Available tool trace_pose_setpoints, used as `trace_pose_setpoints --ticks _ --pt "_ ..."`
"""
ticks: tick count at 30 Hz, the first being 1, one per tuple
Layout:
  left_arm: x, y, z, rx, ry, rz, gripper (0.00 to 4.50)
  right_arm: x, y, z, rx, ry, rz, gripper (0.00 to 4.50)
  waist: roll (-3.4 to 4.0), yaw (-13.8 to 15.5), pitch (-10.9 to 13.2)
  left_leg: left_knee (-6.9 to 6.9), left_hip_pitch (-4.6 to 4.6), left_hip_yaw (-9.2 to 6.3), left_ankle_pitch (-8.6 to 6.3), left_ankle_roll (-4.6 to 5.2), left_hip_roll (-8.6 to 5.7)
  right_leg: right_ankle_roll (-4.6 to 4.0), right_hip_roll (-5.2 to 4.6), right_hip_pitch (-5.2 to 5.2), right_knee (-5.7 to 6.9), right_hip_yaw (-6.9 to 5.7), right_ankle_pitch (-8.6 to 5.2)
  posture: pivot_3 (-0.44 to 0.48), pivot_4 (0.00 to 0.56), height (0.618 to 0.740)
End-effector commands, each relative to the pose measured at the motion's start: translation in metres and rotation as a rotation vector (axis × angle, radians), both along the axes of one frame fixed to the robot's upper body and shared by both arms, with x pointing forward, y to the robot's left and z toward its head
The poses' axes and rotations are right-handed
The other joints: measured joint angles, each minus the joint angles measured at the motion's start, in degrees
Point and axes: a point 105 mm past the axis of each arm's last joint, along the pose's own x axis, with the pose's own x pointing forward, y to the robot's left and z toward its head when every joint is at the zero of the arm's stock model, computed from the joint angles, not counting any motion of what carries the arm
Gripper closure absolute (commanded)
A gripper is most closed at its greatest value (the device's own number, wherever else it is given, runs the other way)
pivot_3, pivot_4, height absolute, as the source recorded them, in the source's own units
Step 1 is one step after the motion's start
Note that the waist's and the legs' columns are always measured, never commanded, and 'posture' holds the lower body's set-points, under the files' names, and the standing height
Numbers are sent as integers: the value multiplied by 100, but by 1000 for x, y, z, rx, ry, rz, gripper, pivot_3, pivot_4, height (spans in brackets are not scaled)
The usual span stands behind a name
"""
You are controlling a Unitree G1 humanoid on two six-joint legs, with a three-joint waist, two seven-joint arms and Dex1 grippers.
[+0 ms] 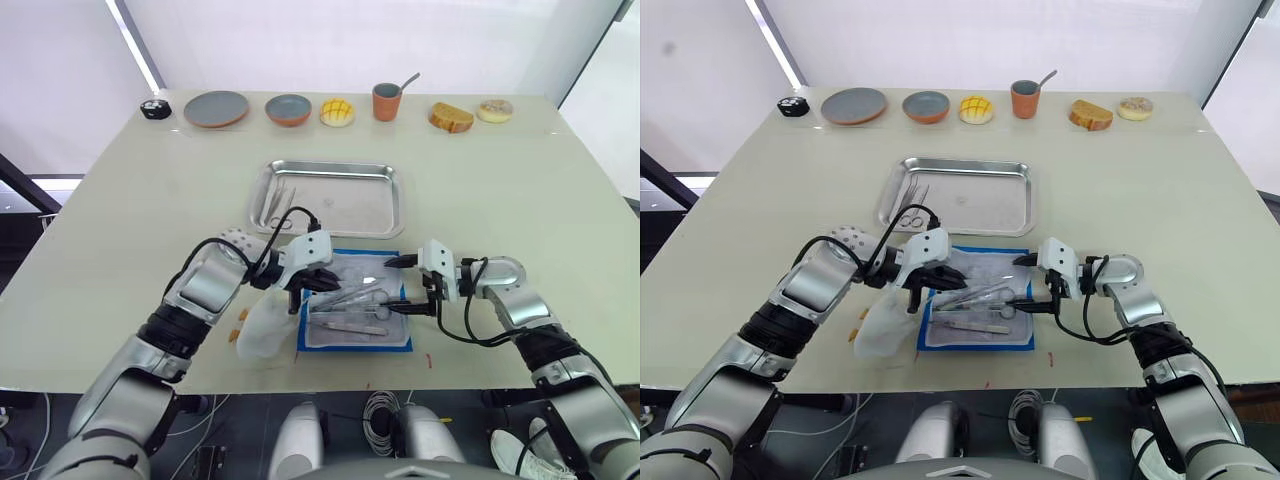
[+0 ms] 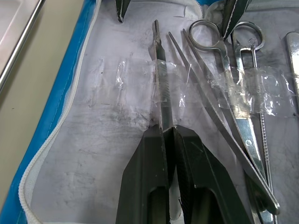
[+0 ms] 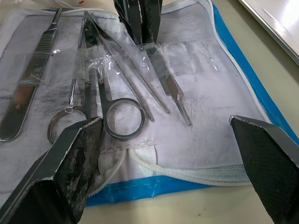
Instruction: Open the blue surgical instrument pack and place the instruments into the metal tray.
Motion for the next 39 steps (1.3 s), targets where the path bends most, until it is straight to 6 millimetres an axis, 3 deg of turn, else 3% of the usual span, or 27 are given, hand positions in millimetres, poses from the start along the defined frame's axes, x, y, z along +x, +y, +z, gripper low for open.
trace_pose_setpoints --ticks 1,15,39 --pt "7 10 5 19 0 30 4454 -15 -9 -41 -109 135 -28 0 0 -7 0 0 0 0 0 0 0 0 0 0 0 0 0 0 150 740" --pt "13 14 25 -26 68 -14 4454 -18 -6 -43 -105 143 -29 0 1 -76 1 -1 -3 -6 0 0 1 -1 4 -1 0 -2 0 0 150 740" --pt "12 23 40 4 160 13 4454 -21 -1 -47 -110 149 -21 0 2 -112 3 -1 -7 -14 0 0 2 -2 8 -2 0 -6 -2 0 150 740"
